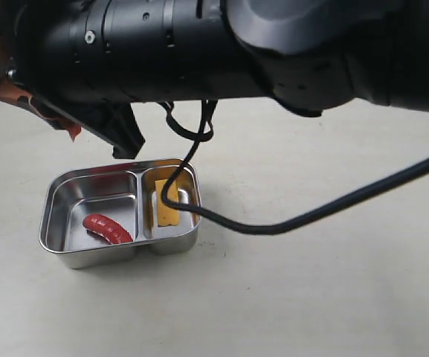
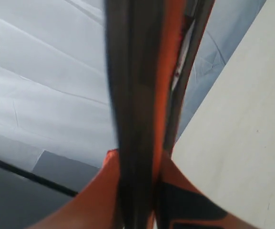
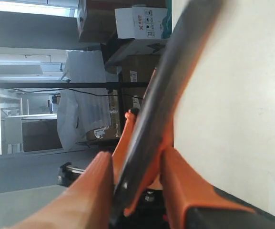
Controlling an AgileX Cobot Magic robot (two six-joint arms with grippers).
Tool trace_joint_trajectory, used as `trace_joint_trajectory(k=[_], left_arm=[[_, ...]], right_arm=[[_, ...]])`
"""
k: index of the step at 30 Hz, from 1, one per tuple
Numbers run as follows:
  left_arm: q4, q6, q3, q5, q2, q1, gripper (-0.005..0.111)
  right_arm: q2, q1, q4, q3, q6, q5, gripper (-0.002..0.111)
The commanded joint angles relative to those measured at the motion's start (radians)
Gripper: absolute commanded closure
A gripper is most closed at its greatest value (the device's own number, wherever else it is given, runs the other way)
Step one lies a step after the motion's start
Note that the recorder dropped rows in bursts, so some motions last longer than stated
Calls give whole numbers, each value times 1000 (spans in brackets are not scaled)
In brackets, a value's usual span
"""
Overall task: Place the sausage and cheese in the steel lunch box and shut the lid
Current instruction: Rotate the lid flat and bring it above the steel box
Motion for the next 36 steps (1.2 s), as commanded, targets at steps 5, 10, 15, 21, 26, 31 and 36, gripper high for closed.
trace_joint_trajectory(k=[5, 10, 15, 21, 26, 31, 36], left_arm=[[6, 32, -6, 104, -10, -18, 107], [6, 32, -6, 127, -10, -18, 107], [-7, 32, -6, 178, -10, -18, 107], [-7, 32, -6, 245, -20, -18, 107], [1, 3, -6, 355, -43, -18, 97], [3, -67, -6, 391, -62, -18, 63], [57, -174, -6, 396, -84, -18, 47]], right_arm=[[25, 7, 1, -3, -4, 23, 78], [25, 7, -100, -3, -4, 23, 87], [25, 7, -176, -3, -4, 34, 108], [25, 5, -322, -3, -4, 82, 109], [25, 5, -350, -3, -4, 82, 109], [25, -5, -386, -3, -4, 92, 109], [25, -70, -390, -3, -5, 160, 109]])
